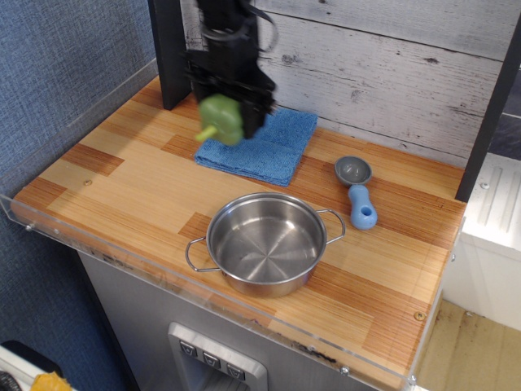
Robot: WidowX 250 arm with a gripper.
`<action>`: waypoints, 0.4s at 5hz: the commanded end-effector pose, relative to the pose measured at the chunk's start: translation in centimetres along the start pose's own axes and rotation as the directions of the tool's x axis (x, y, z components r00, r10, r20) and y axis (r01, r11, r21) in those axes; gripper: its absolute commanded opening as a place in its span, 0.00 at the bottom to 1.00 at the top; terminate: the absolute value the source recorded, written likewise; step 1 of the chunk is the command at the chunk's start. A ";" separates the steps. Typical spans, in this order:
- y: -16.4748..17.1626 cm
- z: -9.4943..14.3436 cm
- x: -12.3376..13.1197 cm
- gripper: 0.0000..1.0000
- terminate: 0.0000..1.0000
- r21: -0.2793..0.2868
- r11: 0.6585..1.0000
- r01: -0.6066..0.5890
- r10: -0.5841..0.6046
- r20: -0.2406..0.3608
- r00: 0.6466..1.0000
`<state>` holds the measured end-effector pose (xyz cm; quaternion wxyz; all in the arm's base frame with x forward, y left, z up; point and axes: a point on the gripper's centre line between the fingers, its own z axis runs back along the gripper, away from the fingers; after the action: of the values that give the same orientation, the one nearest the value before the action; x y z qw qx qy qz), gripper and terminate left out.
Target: Place the green pepper on top of the blue towel
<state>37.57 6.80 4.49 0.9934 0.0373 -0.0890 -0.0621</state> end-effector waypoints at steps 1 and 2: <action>-1.7 0.9 1.1 0.00 0.00 0.030 0.999 0.031 -0.032 0.042 0.999; -1.4 1.4 1.0 1.00 0.00 0.035 0.999 0.034 -0.036 0.042 0.998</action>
<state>38.15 5.10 3.84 0.9921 0.0477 -0.0853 -0.0786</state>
